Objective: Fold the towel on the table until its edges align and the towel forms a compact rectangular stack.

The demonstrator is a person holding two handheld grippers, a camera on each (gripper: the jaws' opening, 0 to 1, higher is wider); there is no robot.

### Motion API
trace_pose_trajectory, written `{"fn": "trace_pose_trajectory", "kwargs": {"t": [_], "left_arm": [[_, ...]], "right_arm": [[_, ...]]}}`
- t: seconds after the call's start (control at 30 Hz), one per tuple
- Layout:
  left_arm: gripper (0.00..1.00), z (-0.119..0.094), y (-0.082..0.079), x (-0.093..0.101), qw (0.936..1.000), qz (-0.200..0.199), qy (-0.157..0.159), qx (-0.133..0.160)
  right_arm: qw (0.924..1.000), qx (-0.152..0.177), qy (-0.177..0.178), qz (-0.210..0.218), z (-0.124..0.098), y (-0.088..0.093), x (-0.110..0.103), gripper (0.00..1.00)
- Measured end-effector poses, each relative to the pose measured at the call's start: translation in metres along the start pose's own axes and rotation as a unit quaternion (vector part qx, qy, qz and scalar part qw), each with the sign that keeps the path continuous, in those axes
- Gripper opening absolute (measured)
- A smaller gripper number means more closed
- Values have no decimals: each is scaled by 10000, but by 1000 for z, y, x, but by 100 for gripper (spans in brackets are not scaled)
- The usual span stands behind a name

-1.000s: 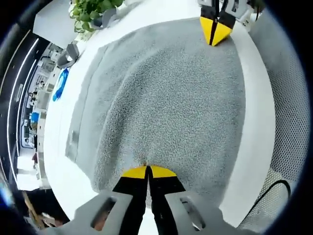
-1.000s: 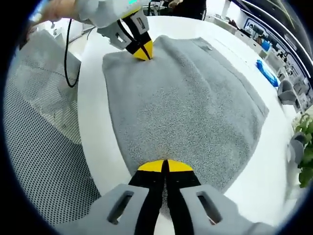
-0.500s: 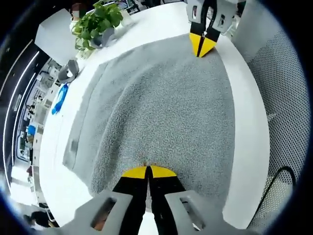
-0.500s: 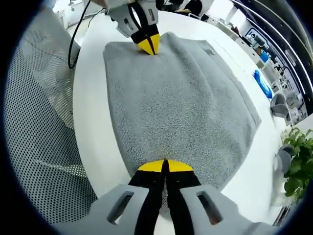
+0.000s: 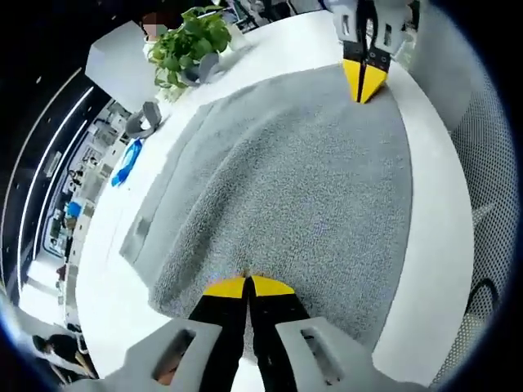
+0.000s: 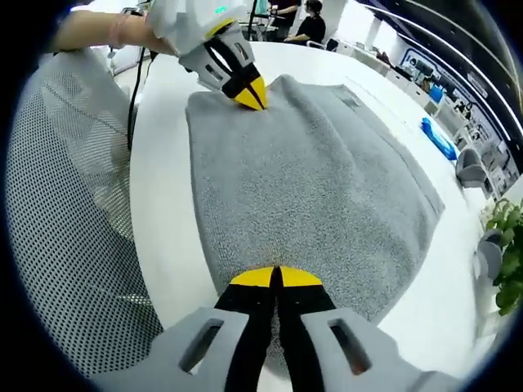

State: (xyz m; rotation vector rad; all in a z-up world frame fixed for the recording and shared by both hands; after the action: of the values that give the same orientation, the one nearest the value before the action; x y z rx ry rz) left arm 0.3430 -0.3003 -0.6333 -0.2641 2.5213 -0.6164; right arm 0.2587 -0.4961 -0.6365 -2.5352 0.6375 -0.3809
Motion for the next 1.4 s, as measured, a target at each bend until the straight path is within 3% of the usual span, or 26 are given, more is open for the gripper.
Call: {"fn": "trace_pose_trajectory", "kwargs": {"t": [0.03,0.1,0.2,0.27,0.4,0.43,0.47,0.53,0.6,0.7,0.8,0.87,0.93,0.97,1.13,1.27,1.33,1.4], "left_arm": [[1,-1,1,-1,9998,-194,33,38],[1,-3,5,0,9997,-214,108,81],[1,-9,10,4,9982,-533,211,150],[1,-10,12,4,9973,-603,328,260],[1,-10,12,3,9945,-849,499,351],[1,-14,12,9,9915,-993,772,341],[3,-18,13,9,9911,-1041,769,324],[8,-28,16,14,9915,-765,995,339],[12,-45,16,17,9928,-249,1044,539],[13,-73,24,34,9893,-92,1267,710],[13,-84,28,48,9865,-116,1452,754],[13,-88,34,61,9850,90,1609,624],[15,-86,46,63,9876,366,1506,246],[16,-85,50,61,9896,396,1376,107],[18,-81,41,57,9903,-45,1345,339],[18,-78,45,55,9927,399,1139,62],[18,-79,45,59,9915,42,1299,75],[19,-79,47,60,9912,38,1326,54]], "right_arm": [[9999,-10,-16,-123,0,0,0,0],[9999,33,-35,-114,0,0,0,0],[9990,223,-189,337,1,-1,0,0],[9987,245,-234,389,1,0,2,0],[9993,203,-237,225,1,-1,-1,0],[9995,97,-262,-136,1,-2,-1,0],[9995,84,-290,-61,1,-2,-1,0],[9987,129,-454,170,-1,-2,0,0],[9964,181,-707,425,-5,-1,0,0],[9974,115,-677,223,-10,8,6,0],[9976,117,-666,169,-18,16,7,0],[9976,174,-580,341,-26,25,7,4],[9961,93,-681,550,-32,39,1,7],[9964,103,-660,515,-36,46,-1,6],[9974,39,-547,459,-47,65,-4,10],[9991,-36,-359,223,-48,70,-5,9],[9992,-90,-334,186,-46,70,-5,11],[9993,-114,-316,163,-45,71,-4,11]]}}
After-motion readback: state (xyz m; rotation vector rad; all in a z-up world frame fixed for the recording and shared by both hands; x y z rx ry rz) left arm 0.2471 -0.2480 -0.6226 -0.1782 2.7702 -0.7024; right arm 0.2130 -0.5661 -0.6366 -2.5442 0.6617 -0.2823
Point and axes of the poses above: the point that each gripper's makers call its tool centre point, and the gripper's own axes: z roughly forward along the fingers, x roughly to its right, y roughly out of its underside, the point moved 3 cm from there along -z, roughly backward along the fingers, and after that the axes turned 3 degrees about z, right-handed, at the moved point
